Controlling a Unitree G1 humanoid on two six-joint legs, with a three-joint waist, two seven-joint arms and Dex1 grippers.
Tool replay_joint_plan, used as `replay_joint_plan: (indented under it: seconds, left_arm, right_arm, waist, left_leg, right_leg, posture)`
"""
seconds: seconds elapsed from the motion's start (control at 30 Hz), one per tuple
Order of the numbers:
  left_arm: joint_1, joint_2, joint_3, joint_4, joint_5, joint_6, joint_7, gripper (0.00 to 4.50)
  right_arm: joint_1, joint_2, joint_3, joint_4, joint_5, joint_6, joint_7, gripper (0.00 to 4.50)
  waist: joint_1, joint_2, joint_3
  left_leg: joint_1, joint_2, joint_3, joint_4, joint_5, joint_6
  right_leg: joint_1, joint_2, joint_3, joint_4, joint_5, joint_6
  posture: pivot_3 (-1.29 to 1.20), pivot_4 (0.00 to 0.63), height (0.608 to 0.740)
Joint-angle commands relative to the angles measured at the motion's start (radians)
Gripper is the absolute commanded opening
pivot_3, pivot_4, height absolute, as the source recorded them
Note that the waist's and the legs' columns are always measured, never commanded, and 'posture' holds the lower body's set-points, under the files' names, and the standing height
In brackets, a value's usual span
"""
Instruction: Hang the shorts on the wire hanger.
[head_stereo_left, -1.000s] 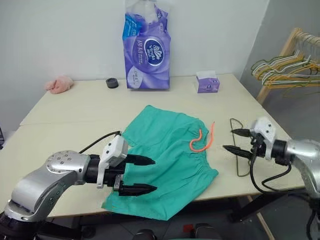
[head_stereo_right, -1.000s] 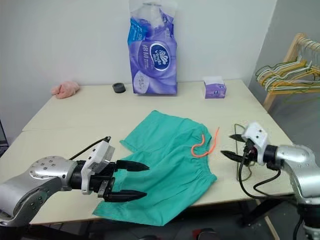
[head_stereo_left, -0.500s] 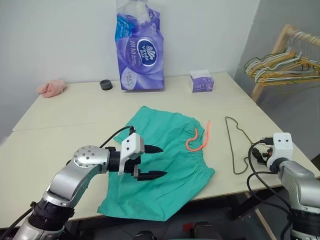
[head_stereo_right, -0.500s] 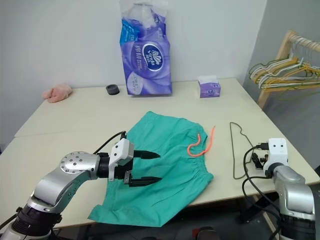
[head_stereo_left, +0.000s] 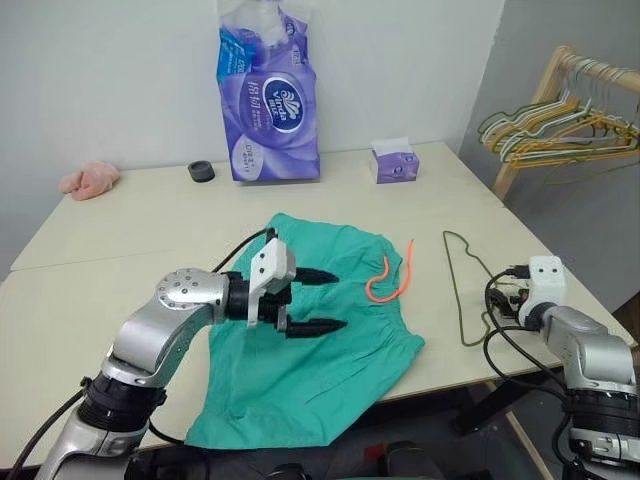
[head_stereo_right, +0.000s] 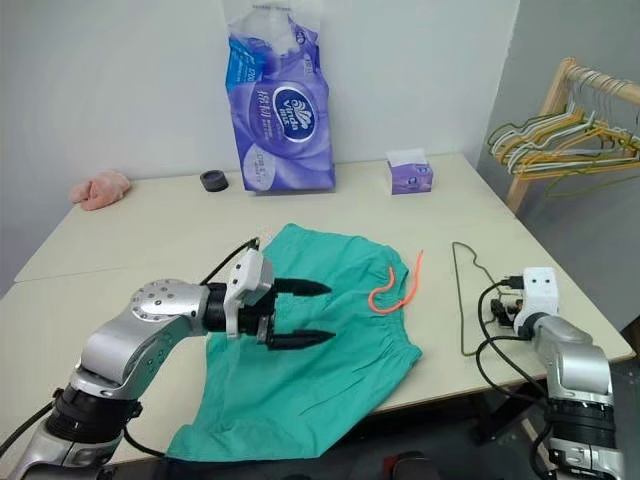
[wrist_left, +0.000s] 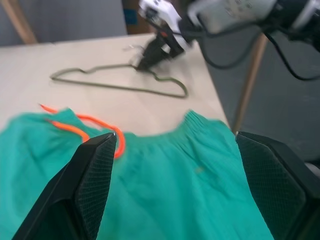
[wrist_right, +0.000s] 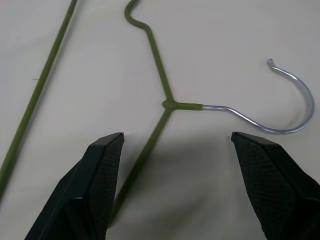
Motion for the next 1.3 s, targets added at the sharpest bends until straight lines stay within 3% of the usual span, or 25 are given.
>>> replay_joint_plan:
  seconds: [0.03,0.2,0.27,0.6,0.8,0.9,1.0,1.17,1.3]
  left_arm:
    - [-0.051,-0.017,0.028,0.022,0.032,-0.033,0.044,4.03]
    - [-0.044,-0.013,0.014,0.018,0.039,-0.038,0.036,4.03]
    - [-0.035,-0.011,0.015,0.024,0.042,-0.047,0.028,4.07]
    - [-0.01,-0.023,0.012,0.062,0.082,-0.107,0.023,4.07]
    - [-0.001,-0.033,0.04,0.101,0.122,-0.137,0.087,4.07]
    - [-0.015,-0.036,0.072,0.155,0.142,-0.137,0.139,4.07]
    - [-0.033,-0.029,0.107,0.216,0.134,-0.127,0.154,4.49]
    - [-0.124,-0.004,0.204,0.357,0.076,-0.063,0.16,4.49]
    - [-0.158,0.037,0.215,0.37,0.006,0.059,0.069,4.49]
  right_arm:
    - [-0.035,-0.011,0.022,-0.013,-0.003,0.002,0.001,3.68]
    - [-0.064,-0.015,0.028,0.073,-0.004,0.04,-0.008,3.68]
    - [-0.078,-0.017,0.025,0.112,0.003,0.06,-0.002,3.29]
    - [-0.147,-0.031,0.042,0.308,-0.035,-0.001,-0.039,0.09]
    - [-0.205,-0.048,0.048,0.325,-0.058,-0.175,-0.061,0.04]
    - [-0.207,-0.075,0.102,0.225,-0.081,-0.326,0.009,0.04]
    - [-0.197,-0.102,0.15,0.136,-0.106,-0.435,0.058,0.0]
    - [-0.172,-0.156,0.275,-0.044,-0.135,-0.735,0.247,0.0]
    - [-0.167,-0.191,0.371,-0.106,-0.171,-0.949,0.37,0.0]
  waist:
    - [0.0,0.0,0.0]
    - [-0.002,0.0,0.0]
    - [-0.002,-0.001,-0.001]
    - [-0.001,-0.009,-0.006]
    - [0.004,-0.01,-0.006]
    - [0.0,-0.004,-0.003]
    - [-0.008,-0.001,-0.001]
    - [-0.021,-0.001,-0.001]
    - [-0.026,-0.002,-0.001]
  left_leg:
    - [0.0,0.0,0.0,0.0,0.0,0.0]
    - [0.0,0.0,-0.001,0.0,0.0,-0.001]
    - [0.0,0.0,-0.001,0.0,0.0,-0.001]
    - [0.001,0.0,-0.002,0.0,0.0,-0.001]
    - [0.001,0.0,-0.002,0.001,0.0,-0.001]
    - [0.0,0.0,-0.001,0.0,0.0,-0.001]
    - [0.0,0.0,-0.002,0.0,0.0,-0.001]
    - [-0.001,0.0,-0.004,0.0,0.0,-0.001]
    - [-0.001,0.0,-0.005,0.0,-0.001,-0.002]
  right_leg:
    - [0.0,0.0,0.0,0.0,0.0,0.0]
    - [0.0,0.0,0.001,0.0,0.0,0.0]
    - [0.0,0.0,0.0,0.0,0.0,0.0]
    - [0.002,0.0,-0.002,-0.001,0.0,0.0]
    - [0.003,0.0,-0.002,-0.002,0.0,0.0]
    - [0.001,0.0,0.0,-0.001,0.0,0.0]
    - [-0.001,0.0,0.001,-0.001,0.0,0.0]
    - [-0.001,0.0,0.0,-0.001,0.0,0.0]
    - [-0.001,0.0,-0.002,-0.002,0.0,0.001]
  posture:
    - [-0.15,0.0,0.74]
    - [-0.15,0.0,0.74]
    - [-0.15,0.0,0.74]
    - [-0.15,0.0,0.74]
    - [-0.14,0.0,0.74]
    - [-0.14,0.0,0.74]
    - [-0.14,0.0,0.74]
    - [-0.14,0.0,0.74]
    - [-0.15,0.0,0.74]
